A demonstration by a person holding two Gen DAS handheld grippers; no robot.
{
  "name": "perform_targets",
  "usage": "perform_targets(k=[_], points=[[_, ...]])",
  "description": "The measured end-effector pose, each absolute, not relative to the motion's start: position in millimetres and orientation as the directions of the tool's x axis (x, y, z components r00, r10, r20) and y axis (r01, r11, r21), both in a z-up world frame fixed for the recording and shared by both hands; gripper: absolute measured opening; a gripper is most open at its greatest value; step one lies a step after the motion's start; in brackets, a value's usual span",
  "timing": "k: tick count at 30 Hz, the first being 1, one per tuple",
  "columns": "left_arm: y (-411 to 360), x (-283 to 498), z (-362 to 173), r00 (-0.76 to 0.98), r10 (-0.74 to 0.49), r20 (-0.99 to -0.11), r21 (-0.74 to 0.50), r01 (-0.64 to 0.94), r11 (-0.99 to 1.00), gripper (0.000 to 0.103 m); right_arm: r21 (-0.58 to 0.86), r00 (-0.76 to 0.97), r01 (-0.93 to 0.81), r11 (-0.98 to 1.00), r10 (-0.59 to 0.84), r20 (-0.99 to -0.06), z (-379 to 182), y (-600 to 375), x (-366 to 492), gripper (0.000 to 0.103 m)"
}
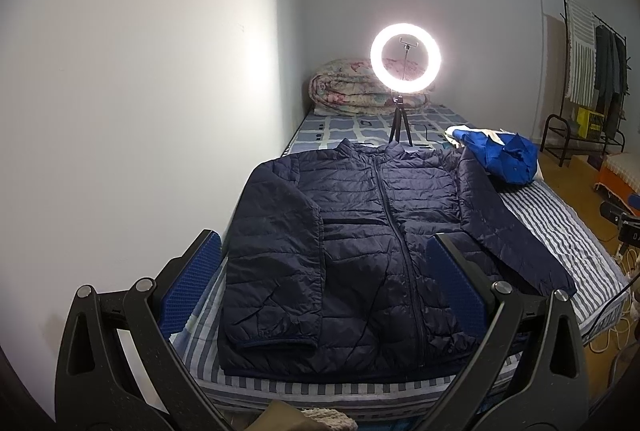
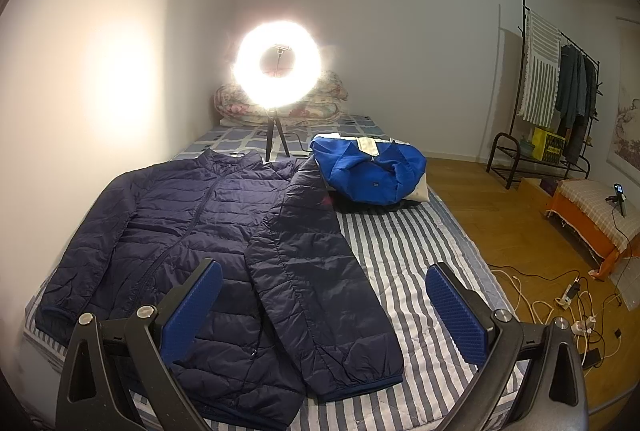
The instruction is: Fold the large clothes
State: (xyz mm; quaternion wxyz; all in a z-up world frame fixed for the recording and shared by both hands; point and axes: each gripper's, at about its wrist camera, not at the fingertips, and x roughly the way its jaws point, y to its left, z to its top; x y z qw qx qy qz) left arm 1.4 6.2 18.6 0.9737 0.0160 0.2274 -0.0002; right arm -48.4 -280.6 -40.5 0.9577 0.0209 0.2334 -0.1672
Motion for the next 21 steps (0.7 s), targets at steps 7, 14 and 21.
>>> perform_targets(k=[7,14,21], points=[[6.8,0.6,18.6,0.898,0.006,-0.440,0.029,0.007,1.000,0.103,-0.035,0.835,0.331,0.943,-0.310,-0.454,-40.5,-280.5,-48.5,0.103],[5.9,0.4,20.6,0.899,0.007,-0.438,0.029,0.006,1.000,0.103,-0.037,0.835,0.329,0.943,-0.309,-0.454,-40.4,-280.9,-48.4,0.103],[5.3,-0.4,21.5,0.899,0.009,-0.437,0.031,0.005,1.000,0.103,-0.034,0.834,0.332,0.943,-0.310,-0.457,-40.9,-279.2,-47.9,0.103]])
